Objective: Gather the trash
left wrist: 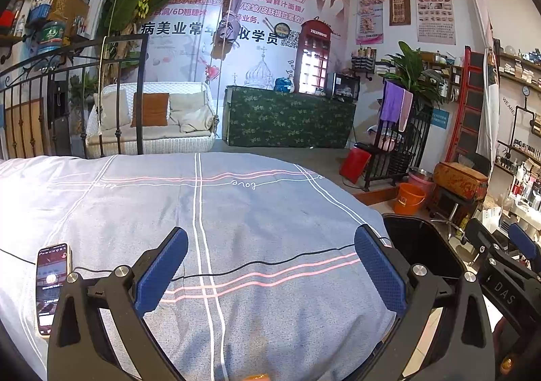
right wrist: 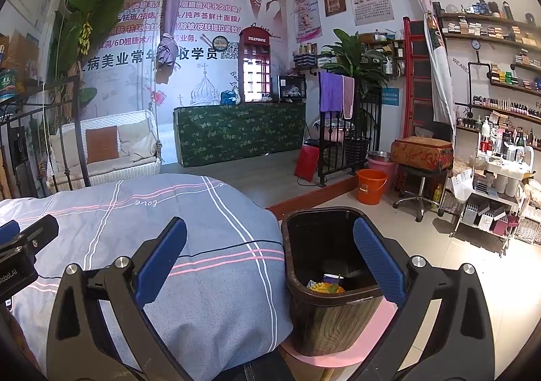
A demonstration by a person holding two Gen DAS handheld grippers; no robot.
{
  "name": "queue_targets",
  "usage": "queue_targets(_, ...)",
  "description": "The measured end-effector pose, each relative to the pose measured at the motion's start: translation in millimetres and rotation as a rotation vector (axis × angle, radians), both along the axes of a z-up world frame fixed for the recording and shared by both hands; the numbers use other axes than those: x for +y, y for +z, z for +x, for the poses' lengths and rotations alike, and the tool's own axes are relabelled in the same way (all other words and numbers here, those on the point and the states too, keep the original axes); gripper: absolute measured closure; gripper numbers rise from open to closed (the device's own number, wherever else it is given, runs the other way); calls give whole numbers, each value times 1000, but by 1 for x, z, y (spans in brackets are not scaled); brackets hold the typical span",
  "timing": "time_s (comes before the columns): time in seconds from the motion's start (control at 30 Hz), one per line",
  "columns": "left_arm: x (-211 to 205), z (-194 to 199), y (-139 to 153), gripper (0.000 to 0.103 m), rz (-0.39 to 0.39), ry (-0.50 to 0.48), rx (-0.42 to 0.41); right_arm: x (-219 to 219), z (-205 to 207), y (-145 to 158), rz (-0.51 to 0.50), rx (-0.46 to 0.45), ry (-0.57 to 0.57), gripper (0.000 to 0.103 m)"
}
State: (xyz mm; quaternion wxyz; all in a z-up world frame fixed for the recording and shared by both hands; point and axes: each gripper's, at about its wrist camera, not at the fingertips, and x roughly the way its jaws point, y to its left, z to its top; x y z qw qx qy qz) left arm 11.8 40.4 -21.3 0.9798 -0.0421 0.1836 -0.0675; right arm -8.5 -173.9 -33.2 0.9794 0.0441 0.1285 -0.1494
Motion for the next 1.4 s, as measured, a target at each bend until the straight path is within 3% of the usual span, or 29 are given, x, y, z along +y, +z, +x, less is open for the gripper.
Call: queue_targets(1.4,1,-1,0,6,7,2,-7,-1,2,-3,-2,15,5,6)
